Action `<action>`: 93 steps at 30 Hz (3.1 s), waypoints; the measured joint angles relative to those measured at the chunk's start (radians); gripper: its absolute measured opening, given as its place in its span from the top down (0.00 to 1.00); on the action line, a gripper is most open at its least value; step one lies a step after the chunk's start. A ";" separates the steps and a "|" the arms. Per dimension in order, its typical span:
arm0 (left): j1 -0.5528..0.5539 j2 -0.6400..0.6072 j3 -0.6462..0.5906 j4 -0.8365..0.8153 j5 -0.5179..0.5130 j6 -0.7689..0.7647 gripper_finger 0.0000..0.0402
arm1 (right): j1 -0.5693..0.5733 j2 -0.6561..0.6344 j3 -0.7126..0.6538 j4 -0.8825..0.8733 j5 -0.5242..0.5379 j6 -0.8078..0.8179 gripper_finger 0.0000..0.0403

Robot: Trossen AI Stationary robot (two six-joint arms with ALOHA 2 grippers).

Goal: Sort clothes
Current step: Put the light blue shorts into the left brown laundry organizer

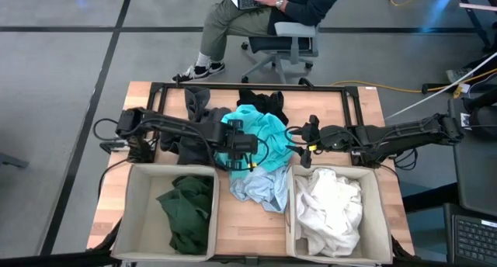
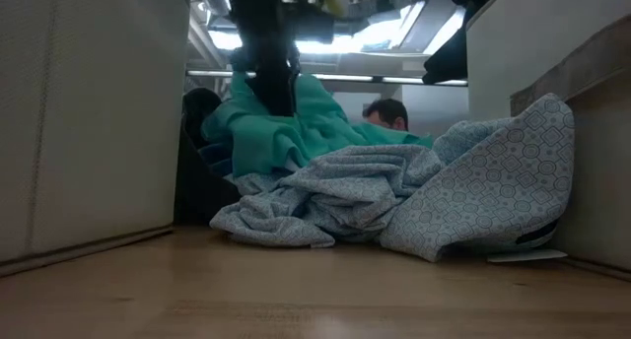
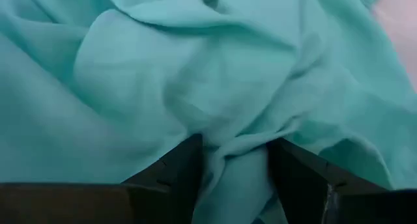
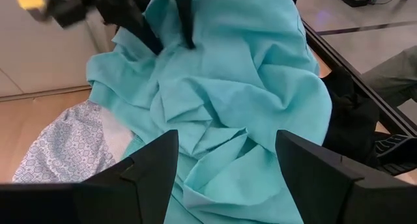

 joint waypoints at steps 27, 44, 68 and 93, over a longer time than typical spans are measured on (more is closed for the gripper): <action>0.017 -0.002 0.132 0.024 0.004 -0.097 0.30 | 0.000 0.000 0.000 -0.001 0.000 -0.001 0.36; 0.022 0.154 -0.007 0.054 0.010 -0.050 0.50 | 0.000 0.000 -0.001 -0.001 0.000 -0.001 0.36; -0.105 -0.078 0.143 0.077 -0.262 -0.068 0.96 | 0.000 0.000 -0.001 0.000 0.010 -0.020 0.36; -0.356 -0.449 0.186 0.247 -0.587 0.034 0.94 | 0.000 0.000 -0.001 0.000 0.010 -0.019 0.36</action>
